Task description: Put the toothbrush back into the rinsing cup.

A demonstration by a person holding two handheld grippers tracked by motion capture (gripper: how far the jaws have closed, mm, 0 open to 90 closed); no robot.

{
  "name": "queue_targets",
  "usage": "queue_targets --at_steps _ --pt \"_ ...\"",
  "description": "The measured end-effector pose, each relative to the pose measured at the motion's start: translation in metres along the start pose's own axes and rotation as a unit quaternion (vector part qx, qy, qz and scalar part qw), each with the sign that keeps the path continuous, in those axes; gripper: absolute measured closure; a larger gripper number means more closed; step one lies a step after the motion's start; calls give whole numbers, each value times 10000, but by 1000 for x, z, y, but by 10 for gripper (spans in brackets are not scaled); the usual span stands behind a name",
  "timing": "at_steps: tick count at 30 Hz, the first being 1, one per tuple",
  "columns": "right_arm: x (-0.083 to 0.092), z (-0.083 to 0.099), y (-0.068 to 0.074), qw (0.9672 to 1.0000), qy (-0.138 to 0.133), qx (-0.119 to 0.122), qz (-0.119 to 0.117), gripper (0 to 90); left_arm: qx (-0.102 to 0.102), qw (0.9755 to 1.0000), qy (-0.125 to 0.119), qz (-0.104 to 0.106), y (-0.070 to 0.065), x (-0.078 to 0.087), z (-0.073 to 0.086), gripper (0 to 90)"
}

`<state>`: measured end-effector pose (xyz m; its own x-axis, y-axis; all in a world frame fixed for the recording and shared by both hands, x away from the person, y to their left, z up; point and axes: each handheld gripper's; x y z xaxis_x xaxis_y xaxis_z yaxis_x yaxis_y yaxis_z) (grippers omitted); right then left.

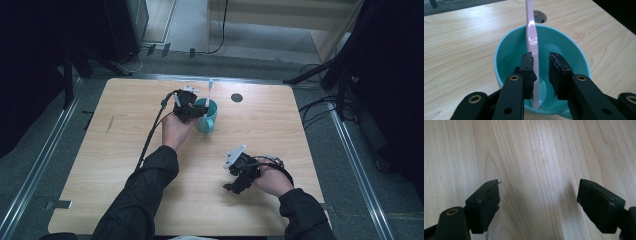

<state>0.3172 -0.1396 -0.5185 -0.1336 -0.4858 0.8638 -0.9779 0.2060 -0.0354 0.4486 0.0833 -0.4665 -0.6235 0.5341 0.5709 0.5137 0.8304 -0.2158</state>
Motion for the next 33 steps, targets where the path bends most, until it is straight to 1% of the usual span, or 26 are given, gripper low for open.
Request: queue_targets --at_steps 3,5,6,7,8,10,11,12,13,14,15,16,17,18,19,20,21,22,23,24,26,28,29,33 --pt "0 0 0 10000 -3 -6 9 183 -21 10000 -16 42 -1 3 -2 710" --pt "0 0 0 10000 -2 -5 10 183 -12 9999 26 111 -1 7 -3 691" --pt "0 0 0 10000 -2 -5 10 183 -12 9999 26 111 -1 7 -3 677" --pt "0 0 0 10000 6 -5 2 183 -56 9999 46 153 -2 13 -3 667" --pt "0 0 0 10000 4 -12 -2 183 -56 9999 46 153 -2 13 -3 662" --pt "0 0 0 10000 10 -16 7 184 -108 9997 60 233 -4 22 -1 639" --pt "0 0 0 10000 5 -23 7 184 -108 9997 60 233 -4 22 -1 625" --pt "0 0 0 10000 5 -23 7 184 -164 9994 118 268 -4 25 -1 625" --pt "0 0 -1 10000 -5 10 36 183 -235 9991 198 286 -4 32 1 599" --pt "0 0 0 10000 15 -9 16 183 -296 9990 174 293 -4 36 2 593" --pt "0 0 0 10000 15 -11 21 183 -315 9990 137 290 -3 41 4 580" --pt "0 0 0 10000 27 -35 51 183 -315 9990 137 290 -3 41 4 566" --pt "0 0 0 10000 27 -35 51 183 -312 9990 158 293 -2 45 4 566" --pt "0 0 -1 10000 -16 -17 73 183 -293 9991 126 290 1 54 7 546" --pt "0 0 -1 10000 -16 -17 73 183 -293 9991 126 290 1 54 7 544" --pt "0 0 -1 10000 -23 -28 84 183 -255 9991 56 320 4 63 10 542" --pt "0 0 -1 10000 -5 -30 86 183 -242 9991 67 350 5 67 11 537" --pt "0 0 -1 10000 2 -26 83 183 -242 9991 67 350 5 67 11 532" --pt "0 0 -1 10000 8 -18 81 183 -241 9989 69 387 6 74 15 523" --pt "0 0 -1 10000 8 -18 81 183 -241 9989 69 387 6 74 15 517" --pt "-1 1 -1 10000 2 -4 73 183 -305 9987 113 389 8 82 19 514" --pt "-1 1 -1 10000 1 -13 69 183 -303 9986 142 402 9 89 23 498" --pt "-1 1 -1 10000 28 -61 45 183 -317 9985 166 414 10 93 26 491" --pt "-1 1 -1 10000 11 -23 80 183 -469 9979 251 375 11 109 39 459"
Point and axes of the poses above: each handheld gripper's, and its own axes: x roughly backward along the jaws, z roughly out of its underside, y roughly to its left, and after that the axes turned 4 degrees about -y, right-handed
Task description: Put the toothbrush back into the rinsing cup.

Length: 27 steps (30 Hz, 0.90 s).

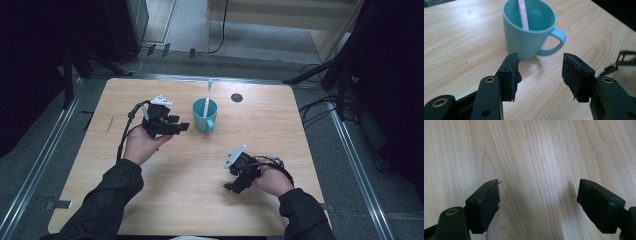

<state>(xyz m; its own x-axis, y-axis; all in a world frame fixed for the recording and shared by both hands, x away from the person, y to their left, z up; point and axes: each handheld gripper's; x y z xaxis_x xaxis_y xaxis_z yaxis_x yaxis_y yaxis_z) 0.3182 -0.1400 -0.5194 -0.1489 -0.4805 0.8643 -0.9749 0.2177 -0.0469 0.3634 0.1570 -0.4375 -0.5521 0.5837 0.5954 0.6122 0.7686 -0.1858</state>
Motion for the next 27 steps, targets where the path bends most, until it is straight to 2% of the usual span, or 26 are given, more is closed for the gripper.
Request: queue_targets --at_steps 3,7,10,14,16,23,27 --pt "0 0 1 10000 43 -30 -23 183 -26 10000 -25 -8 0 7 10 445" --pt "1 0 2 10000 56 -57 -22 183 -29 9999 125 -53 -1 13 20 431" --pt "1 0 2 10000 47 -42 -20 183 -42 9999 107 -30 -2 18 25 428" --pt "1 1 2 10000 40 -14 -28 183 -137 9996 235 -57 -5 28 35 410" --pt "1 1 2 10000 38 -4 -23 183 -187 9991 347 -149 -6 35 43 406" --pt "1 -1 2 10000 14 9 -18 183 -119 9986 465 -225 -2 48 55 397" --pt "-1 -4 1 10000 16 28 -32 183 66 9984 466 -302 6 57 66 393"
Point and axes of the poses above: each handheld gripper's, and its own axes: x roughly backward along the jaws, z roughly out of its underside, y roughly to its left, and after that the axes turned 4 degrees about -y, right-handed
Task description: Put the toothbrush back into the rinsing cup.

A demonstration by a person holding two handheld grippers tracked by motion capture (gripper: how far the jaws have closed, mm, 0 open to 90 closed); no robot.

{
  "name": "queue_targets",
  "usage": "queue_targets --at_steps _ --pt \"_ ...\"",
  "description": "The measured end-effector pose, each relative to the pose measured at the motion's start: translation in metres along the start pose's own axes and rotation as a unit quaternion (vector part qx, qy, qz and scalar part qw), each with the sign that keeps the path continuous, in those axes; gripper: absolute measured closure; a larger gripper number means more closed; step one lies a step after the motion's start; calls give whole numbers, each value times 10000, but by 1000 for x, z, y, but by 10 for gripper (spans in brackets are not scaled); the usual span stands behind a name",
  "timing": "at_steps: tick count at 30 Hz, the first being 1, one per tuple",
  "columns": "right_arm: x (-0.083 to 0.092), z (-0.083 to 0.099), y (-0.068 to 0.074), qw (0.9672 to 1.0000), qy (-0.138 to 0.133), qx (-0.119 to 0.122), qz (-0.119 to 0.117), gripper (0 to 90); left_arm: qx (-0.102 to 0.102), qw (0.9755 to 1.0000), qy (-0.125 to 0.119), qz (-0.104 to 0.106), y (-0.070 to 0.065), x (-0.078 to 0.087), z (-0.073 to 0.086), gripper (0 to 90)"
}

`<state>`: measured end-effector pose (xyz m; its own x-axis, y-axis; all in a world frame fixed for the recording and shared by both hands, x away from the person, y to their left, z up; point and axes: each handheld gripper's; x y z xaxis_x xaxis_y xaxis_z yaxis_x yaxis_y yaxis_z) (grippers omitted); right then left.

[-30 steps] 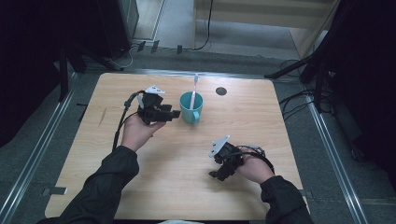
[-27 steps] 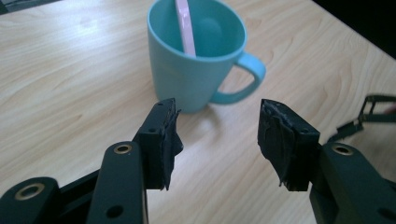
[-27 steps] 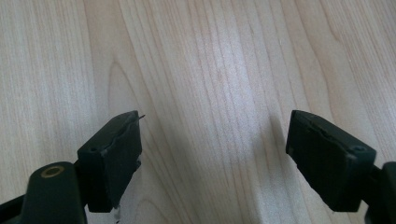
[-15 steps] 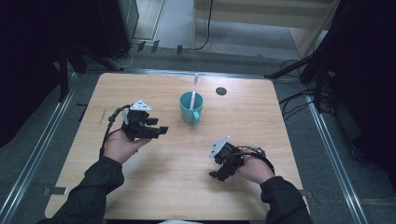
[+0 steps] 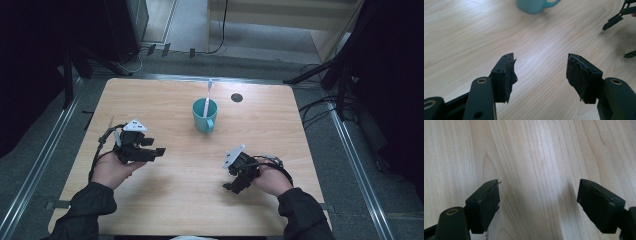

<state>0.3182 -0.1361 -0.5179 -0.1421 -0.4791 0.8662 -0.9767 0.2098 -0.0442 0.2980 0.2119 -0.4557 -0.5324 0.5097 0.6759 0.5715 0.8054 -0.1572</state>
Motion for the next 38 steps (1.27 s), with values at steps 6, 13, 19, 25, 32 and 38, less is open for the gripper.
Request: queue_targets --at_steps 6,13,19,25,32,38 --pt "-3 -5 -2 10000 4 39 -50 183 213 9996 113 -121 12 6 14 389" --pt "-7 -11 -4 9999 0 140 -96 182 473 9984 233 -180 23 6 23 383" --pt "-11 -12 -3 9996 95 218 -121 181 602 9975 299 -210 29 5 26 377" --pt "-13 -10 -3 9993 159 159 -295 139 583 9975 373 -170 29 3 27 369" --pt "-13 -8 -1 9994 104 166 -296 127 601 9973 427 -49 28 0 27 360" --pt "-13 -7 -1 9994 81 146 -292 122 552 9957 744 -67 25 -13 31 356"
Point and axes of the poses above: each handheld gripper's, and its own axes: x roughly backward along the jaws, z roughly out of its underside, y roughly to its left, and after that the axes turned 4 degrees about -y, right-handed
